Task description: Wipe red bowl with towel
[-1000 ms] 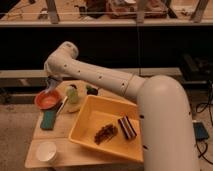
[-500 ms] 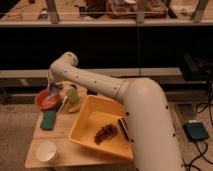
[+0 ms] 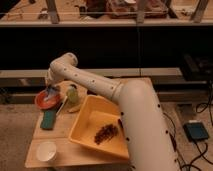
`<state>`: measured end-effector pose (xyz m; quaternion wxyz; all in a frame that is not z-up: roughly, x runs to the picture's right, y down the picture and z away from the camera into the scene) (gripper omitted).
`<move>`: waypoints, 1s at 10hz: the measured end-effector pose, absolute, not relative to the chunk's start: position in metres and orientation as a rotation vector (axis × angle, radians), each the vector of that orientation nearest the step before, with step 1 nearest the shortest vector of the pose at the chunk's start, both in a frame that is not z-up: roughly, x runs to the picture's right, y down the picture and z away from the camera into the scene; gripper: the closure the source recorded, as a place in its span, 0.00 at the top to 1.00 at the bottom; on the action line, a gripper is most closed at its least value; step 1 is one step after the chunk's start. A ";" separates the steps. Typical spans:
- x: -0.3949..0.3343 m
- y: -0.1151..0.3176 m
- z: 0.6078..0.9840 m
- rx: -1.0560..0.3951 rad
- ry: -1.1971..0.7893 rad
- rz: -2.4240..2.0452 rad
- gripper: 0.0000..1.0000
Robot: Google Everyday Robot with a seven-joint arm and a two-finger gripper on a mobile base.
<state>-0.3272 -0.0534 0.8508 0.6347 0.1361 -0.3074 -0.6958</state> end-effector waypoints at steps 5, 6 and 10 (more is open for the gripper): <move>-0.370 -0.040 0.865 0.301 -0.715 -1.629 0.00; -0.386 -0.034 0.872 0.295 -0.718 -1.634 0.00; -0.398 -0.010 0.912 0.240 -0.712 -1.611 0.00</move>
